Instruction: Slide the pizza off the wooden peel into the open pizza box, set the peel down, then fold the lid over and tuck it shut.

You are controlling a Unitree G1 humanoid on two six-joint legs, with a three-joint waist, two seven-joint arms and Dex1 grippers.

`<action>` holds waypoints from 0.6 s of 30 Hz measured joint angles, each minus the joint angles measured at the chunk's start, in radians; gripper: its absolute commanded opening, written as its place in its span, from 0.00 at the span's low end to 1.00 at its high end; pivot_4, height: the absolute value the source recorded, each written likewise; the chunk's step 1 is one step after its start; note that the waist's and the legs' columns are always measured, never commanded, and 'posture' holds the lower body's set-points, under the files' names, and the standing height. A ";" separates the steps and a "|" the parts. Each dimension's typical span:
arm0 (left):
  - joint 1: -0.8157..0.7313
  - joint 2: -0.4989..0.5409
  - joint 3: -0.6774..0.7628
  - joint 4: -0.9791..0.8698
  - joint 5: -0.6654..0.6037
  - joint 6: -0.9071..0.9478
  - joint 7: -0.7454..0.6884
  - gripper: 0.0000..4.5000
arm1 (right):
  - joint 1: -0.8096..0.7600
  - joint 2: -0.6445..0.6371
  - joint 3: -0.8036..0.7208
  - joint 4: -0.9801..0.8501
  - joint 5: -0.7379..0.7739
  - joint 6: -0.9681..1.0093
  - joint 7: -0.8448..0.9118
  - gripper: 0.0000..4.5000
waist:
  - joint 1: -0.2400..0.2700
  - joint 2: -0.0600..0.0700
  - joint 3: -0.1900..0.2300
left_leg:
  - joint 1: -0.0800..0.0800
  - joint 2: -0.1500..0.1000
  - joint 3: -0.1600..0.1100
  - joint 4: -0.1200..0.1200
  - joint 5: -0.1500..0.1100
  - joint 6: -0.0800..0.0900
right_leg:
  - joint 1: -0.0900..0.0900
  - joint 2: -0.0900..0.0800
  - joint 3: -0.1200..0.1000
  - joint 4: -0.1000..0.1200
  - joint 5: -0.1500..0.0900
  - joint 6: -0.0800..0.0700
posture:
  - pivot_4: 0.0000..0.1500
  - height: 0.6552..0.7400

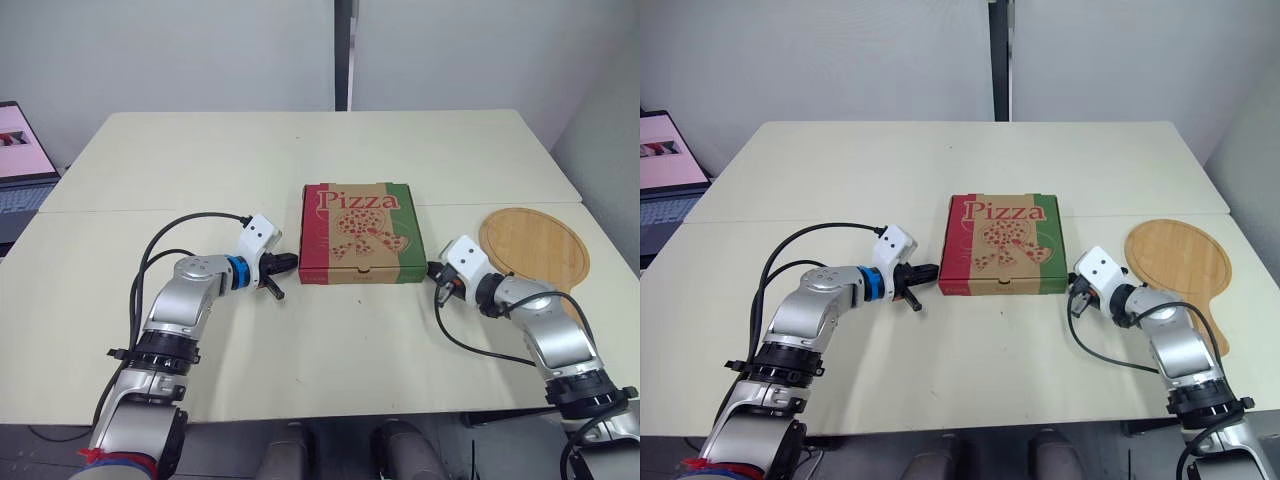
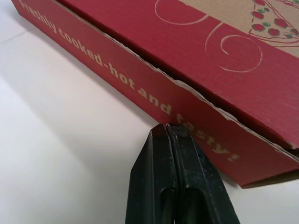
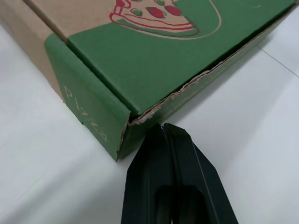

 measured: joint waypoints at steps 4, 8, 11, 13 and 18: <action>0.017 0.024 0.000 -0.037 -0.001 0.027 -0.017 0.00 | 0.019 -0.014 0.008 -0.025 0.000 -0.020 0.040 0.00 | 0.000 0.000 0.000 | 0.000 0.000 0.000 0.000 0.000 0.000 | 0.000 0.000 0.000 0.000 0.000 0.000 | 1.00 1.00; 0.087 0.072 0.000 -0.147 -0.024 0.080 -0.056 0.00 | 0.095 -0.049 0.015 -0.136 0.000 -0.016 0.081 0.00 | -0.001 0.000 0.000 | 0.000 0.000 -0.001 -0.001 0.000 0.000 | 0.000 -0.001 0.000 -0.001 0.000 0.000 | 1.00 1.00; 0.135 0.097 0.002 -0.229 -0.036 0.126 -0.063 0.00 | 0.135 -0.064 0.017 -0.203 0.003 0.012 0.098 0.00 | -0.001 0.000 0.000 | 0.000 0.000 -0.001 -0.001 0.000 0.000 | 0.001 -0.001 0.000 -0.004 0.000 0.000 | 1.00 1.00; 0.178 0.108 0.007 -0.293 -0.054 0.156 -0.064 0.00 | 0.173 -0.081 0.011 -0.248 0.012 0.032 0.106 0.00 | 0.001 0.000 0.000 | 0.000 0.001 -0.001 -0.001 0.000 0.000 | 0.002 -0.001 0.000 -0.006 0.000 0.000 | 1.00 1.00; 0.247 0.132 0.022 -0.409 -0.097 0.248 -0.064 0.00 | 0.243 -0.121 -0.007 -0.345 0.025 0.077 0.115 0.00 | 0.005 0.000 0.000 | 0.000 0.001 -0.001 -0.001 0.000 0.000 | 0.003 -0.002 0.000 -0.006 0.000 0.000 | 1.00 1.00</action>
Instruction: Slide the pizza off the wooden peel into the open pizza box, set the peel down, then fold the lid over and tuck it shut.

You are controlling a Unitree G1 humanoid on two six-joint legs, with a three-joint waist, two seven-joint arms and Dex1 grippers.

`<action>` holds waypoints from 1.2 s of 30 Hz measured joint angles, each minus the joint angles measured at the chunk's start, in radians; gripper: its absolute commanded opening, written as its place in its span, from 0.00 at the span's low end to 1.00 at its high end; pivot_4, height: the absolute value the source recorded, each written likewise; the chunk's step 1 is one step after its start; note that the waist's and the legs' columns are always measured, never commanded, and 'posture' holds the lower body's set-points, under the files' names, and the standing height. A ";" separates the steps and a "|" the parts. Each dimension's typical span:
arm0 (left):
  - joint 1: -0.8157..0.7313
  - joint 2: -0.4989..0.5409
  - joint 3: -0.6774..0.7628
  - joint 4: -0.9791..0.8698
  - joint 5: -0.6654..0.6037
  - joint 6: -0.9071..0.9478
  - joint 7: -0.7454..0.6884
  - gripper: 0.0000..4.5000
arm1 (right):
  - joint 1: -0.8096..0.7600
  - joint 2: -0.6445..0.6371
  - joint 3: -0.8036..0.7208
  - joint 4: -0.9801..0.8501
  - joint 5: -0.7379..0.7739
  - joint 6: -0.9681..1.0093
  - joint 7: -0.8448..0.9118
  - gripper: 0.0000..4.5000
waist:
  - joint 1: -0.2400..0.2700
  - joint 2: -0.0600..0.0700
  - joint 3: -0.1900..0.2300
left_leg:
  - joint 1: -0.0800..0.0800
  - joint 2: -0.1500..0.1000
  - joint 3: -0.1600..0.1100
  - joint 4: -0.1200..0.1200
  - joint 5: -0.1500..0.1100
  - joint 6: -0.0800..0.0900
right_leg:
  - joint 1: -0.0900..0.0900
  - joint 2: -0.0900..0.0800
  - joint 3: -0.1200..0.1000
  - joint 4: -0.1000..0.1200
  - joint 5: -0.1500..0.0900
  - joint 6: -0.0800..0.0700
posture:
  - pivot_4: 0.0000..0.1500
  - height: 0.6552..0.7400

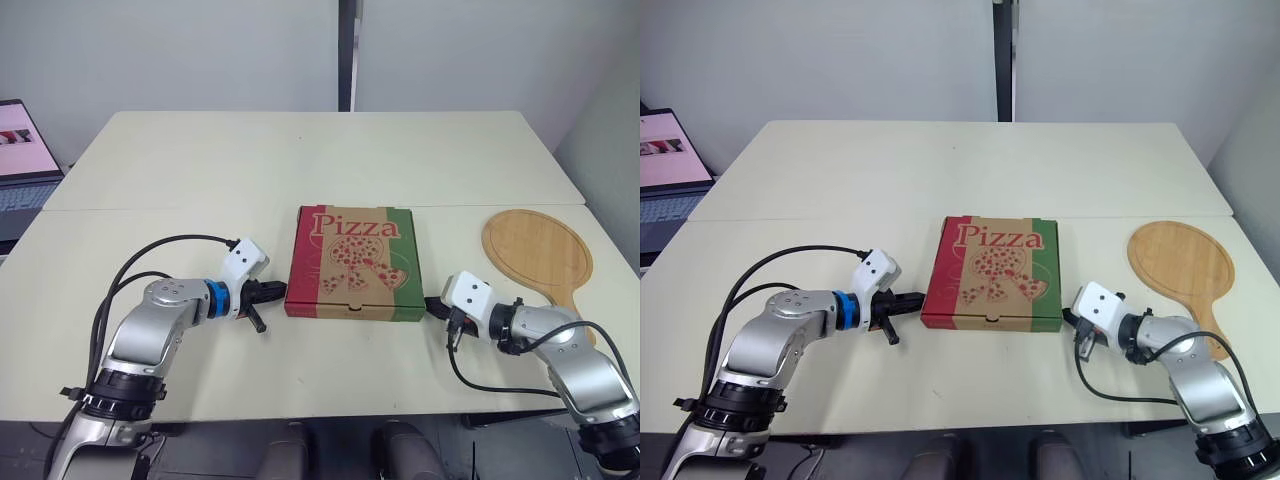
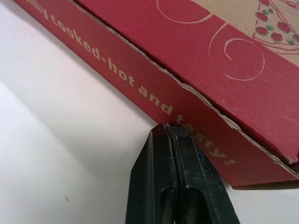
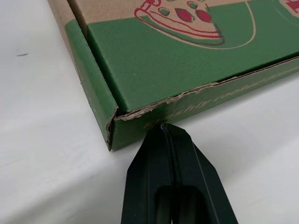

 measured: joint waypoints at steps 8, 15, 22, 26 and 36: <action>0.055 0.035 0.011 -0.072 -0.037 0.044 0.000 0.00 | 0.052 -0.035 -0.013 -0.065 0.029 0.035 0.022 0.00 | 0.002 0.000 0.000 | 0.000 0.000 0.000 0.000 0.000 0.000 | 0.000 0.000 0.000 0.000 0.000 0.000 | 1.00 1.00; 0.077 0.051 0.014 -0.072 -0.043 0.008 -0.004 0.00 | 0.060 -0.042 -0.023 -0.076 0.039 0.056 0.021 0.00 | 0.003 0.000 0.000 | 0.000 0.000 0.000 0.000 0.000 0.000 | 0.000 0.000 0.000 0.000 0.000 0.000 | 1.00 1.00; 0.229 0.182 0.134 -0.079 -0.102 -0.031 -0.061 0.00 | 0.169 -0.070 -0.250 -0.099 0.087 0.038 -0.009 0.00 | 0.005 0.000 0.000 | 0.001 0.000 0.000 -0.001 0.000 0.000 | 0.000 -0.001 0.000 -0.001 0.000 0.000 | 1.00 1.00; 0.327 0.216 0.283 -0.029 -0.100 -0.103 -0.045 0.00 | 0.254 -0.080 -0.439 -0.075 0.096 -0.040 -0.021 0.00 | 0.019 0.000 0.000 | 0.001 0.000 0.000 -0.001 0.000 0.000 | 0.001 -0.002 -0.001 -0.001 0.000 0.000 | 1.00 1.00; 0.491 0.291 0.455 0.209 -0.007 -0.411 -0.040 0.00 | 0.395 -0.183 -0.691 0.217 0.147 -0.183 0.090 0.00 | 0.023 0.003 -0.002 | 0.003 0.000 0.003 -0.002 0.000 0.000 | 0.002 -0.004 -0.001 -0.002 0.000 -0.002 | 1.00 1.00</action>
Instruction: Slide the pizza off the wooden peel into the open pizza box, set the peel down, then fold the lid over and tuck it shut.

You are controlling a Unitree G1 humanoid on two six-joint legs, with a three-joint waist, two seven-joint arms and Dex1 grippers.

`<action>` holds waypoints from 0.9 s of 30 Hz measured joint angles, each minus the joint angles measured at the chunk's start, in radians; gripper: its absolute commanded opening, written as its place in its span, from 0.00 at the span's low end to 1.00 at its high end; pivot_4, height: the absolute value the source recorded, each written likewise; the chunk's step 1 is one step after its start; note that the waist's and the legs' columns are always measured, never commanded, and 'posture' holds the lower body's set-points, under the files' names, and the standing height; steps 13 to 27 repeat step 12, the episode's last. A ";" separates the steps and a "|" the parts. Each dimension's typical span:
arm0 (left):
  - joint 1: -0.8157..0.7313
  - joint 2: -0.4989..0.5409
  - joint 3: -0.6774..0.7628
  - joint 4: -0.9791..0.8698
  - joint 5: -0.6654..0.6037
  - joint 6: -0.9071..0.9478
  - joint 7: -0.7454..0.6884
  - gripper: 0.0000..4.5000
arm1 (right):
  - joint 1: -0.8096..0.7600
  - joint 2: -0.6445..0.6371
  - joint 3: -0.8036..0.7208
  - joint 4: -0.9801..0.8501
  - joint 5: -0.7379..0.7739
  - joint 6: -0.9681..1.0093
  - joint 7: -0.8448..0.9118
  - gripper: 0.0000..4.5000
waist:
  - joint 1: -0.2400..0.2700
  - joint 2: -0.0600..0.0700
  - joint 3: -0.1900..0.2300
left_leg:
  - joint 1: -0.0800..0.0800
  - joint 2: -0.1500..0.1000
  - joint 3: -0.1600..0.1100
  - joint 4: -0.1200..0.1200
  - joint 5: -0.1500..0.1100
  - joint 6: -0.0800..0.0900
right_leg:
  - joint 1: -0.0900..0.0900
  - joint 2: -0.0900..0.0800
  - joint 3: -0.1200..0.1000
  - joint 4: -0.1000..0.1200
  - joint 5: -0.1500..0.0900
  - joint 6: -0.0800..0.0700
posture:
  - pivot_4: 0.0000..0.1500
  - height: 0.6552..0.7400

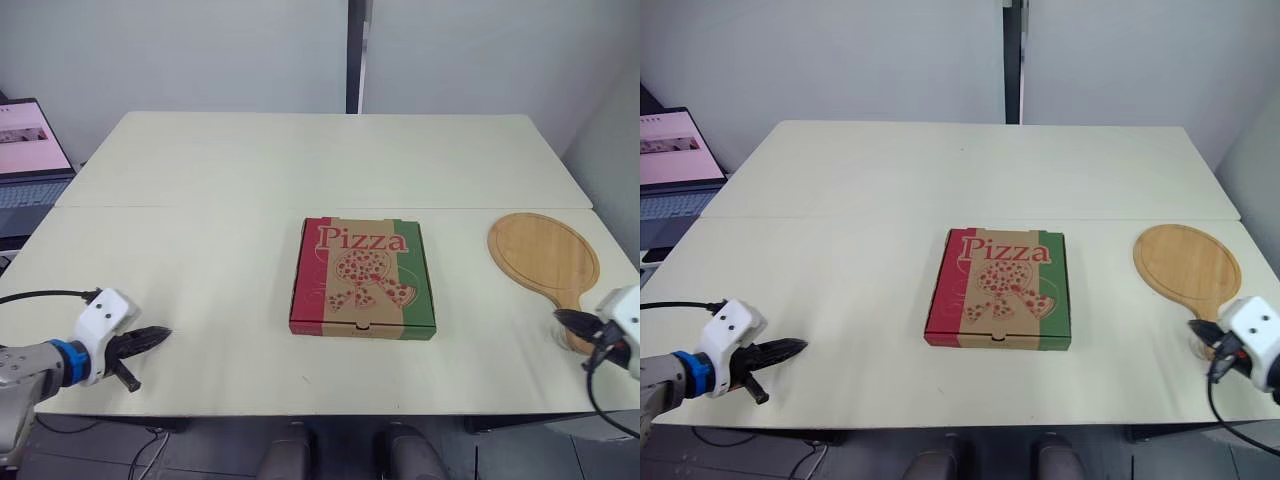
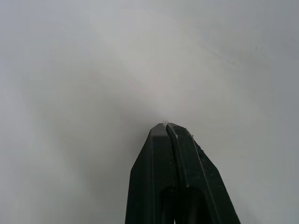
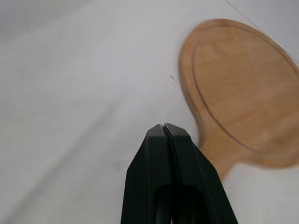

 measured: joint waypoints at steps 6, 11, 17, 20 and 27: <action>-0.024 0.000 0.019 -0.009 -0.016 0.011 0.017 0.00 | -0.091 -0.084 0.017 0.195 -0.001 -0.069 0.036 0.00 | -0.001 0.000 0.000 | -0.001 0.000 0.000 0.000 0.000 0.000 | 0.000 0.000 0.000 0.000 0.000 0.000 | 1.00 1.00; -0.047 0.002 0.020 -0.013 -0.027 0.043 0.021 0.00 | -0.139 -0.118 0.063 0.279 -0.003 -0.095 0.056 0.00 | -0.001 0.000 0.000 | -0.001 0.000 0.000 0.000 0.000 0.000 | 0.000 0.000 -0.001 0.000 0.000 0.000 | 1.00 1.00; -0.054 0.003 0.020 -0.013 -0.029 0.046 0.020 0.00 | -0.148 -0.122 0.069 0.291 -0.005 -0.099 0.056 0.00 | -0.001 0.000 0.000 | 0.000 0.000 0.000 0.000 0.000 0.000 | 0.000 0.000 0.000 0.000 0.000 0.000 | 1.00 1.00; -0.054 0.003 0.020 -0.013 -0.029 0.046 0.020 0.00 | -0.148 -0.122 0.069 0.291 -0.005 -0.099 0.056 0.00 | -0.001 0.000 0.000 | 0.000 0.000 0.000 0.000 0.000 0.000 | 0.000 0.000 0.000 0.000 0.000 0.000 | 1.00 1.00; -0.054 0.003 0.020 -0.013 -0.029 0.046 0.020 0.00 | -0.148 -0.122 0.069 0.291 -0.005 -0.099 0.056 0.00 | -0.001 0.000 0.000 | 0.000 0.000 0.000 0.000 0.000 0.000 | 0.000 0.000 0.000 0.000 0.000 0.000 | 1.00 1.00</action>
